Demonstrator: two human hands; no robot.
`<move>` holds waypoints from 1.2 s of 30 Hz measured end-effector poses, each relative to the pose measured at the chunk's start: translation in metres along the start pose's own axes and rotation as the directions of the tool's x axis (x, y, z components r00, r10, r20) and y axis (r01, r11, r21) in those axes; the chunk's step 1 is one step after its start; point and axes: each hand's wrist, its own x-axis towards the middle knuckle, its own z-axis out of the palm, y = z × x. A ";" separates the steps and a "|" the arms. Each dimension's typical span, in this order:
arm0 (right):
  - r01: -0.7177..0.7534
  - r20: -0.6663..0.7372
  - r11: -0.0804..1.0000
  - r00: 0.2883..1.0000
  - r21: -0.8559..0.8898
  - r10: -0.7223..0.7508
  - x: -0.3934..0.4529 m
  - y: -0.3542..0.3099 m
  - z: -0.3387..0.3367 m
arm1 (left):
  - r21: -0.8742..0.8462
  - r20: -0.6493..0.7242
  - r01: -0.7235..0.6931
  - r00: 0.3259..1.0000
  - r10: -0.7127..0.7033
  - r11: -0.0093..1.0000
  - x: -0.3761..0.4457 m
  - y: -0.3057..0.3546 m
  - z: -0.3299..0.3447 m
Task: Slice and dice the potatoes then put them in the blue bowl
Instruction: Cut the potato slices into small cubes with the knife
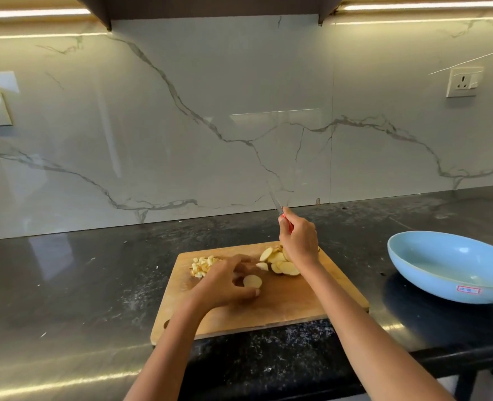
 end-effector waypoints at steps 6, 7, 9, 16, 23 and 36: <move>-0.125 0.083 0.990 0.989 0.062 0.119 -0.013 -0.011 -0.008 | -0.068 -0.080 0.084 0.993 -0.089 0.994 -0.003 -0.002 0.003; -0.151 0.098 0.984 0.985 0.098 0.141 -0.019 -0.016 -0.011 | -0.070 -0.077 0.082 0.993 -0.088 0.994 -0.003 -0.001 0.003; -0.168 0.176 0.976 0.974 0.135 0.143 -0.036 -0.025 -0.020 | -0.057 -0.081 0.076 0.993 -0.081 0.995 -0.004 0.000 0.003; -0.060 0.517 0.966 0.836 -0.253 0.187 -0.084 -0.035 -0.063 | -0.063 -0.133 0.102 0.985 -0.110 0.993 -0.006 -0.001 0.008; 0.133 0.547 0.878 0.821 -0.459 0.162 -0.096 -0.065 -0.063 | -0.115 -0.155 0.110 0.980 -0.128 0.987 -0.007 -0.001 0.006; 0.426 0.635 0.722 0.772 -0.545 0.023 -0.106 -0.098 -0.053 | -0.154 -0.172 0.124 0.974 -0.151 0.980 -0.006 -0.001 0.006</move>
